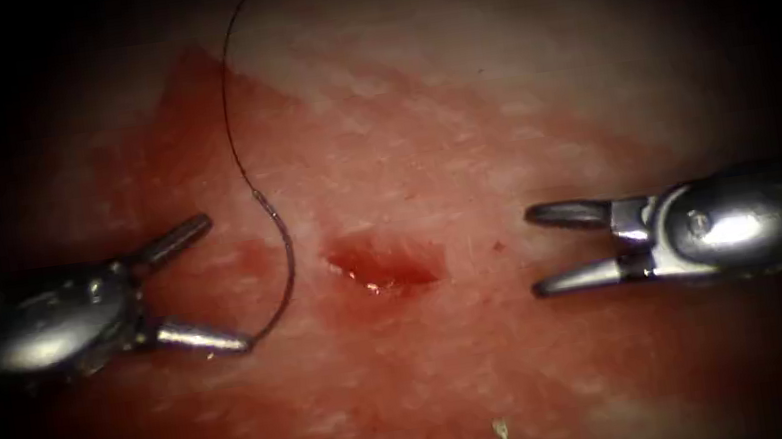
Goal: Wound Closure
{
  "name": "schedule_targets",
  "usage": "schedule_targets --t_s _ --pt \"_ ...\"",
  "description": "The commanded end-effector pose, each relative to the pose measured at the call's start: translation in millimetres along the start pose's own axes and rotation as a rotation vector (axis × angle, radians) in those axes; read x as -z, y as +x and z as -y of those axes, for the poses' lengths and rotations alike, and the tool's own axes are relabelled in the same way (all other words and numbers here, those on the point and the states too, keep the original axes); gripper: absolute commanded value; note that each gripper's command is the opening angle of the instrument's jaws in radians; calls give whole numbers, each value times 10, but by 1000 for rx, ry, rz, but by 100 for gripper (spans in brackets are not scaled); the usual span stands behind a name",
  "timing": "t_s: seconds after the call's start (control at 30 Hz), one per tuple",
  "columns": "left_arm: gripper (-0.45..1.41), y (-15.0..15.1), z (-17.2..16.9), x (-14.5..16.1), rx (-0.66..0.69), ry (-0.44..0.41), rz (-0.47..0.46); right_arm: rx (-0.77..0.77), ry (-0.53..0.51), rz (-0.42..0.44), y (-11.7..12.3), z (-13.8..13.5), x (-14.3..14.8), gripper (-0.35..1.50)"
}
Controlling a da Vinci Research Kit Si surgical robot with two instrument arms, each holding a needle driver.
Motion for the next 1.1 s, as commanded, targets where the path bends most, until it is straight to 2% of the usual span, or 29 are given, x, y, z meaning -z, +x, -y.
schedule_targets --t_s 0.03,0.23,0.37,0.5,0.7,1.0,1.1 --pt "76 -6 -7 -7 27 11 36 -3 2 8 -3 10 -8 36" --pt "78 -17 -18 -13 79 50 256 -10 3 45 0 17 -13 39" --pt "71 -27 -24 -16 95 63 334 -12 3 48 1 18 -13 39" --pt "59 -41 -19 -30 97 51 380 -12 3 51 2 19 -15 39" --pt "59 -69 0 -56 98 52 417 -12 2 51 2 20 -15 39" --pt "53 -108 14 -72 99 34 479 -12 1 51 3 21 -16 39" --pt "31 -114 14 -75 97 16 494 -12 1 51 3 21 -17 39"
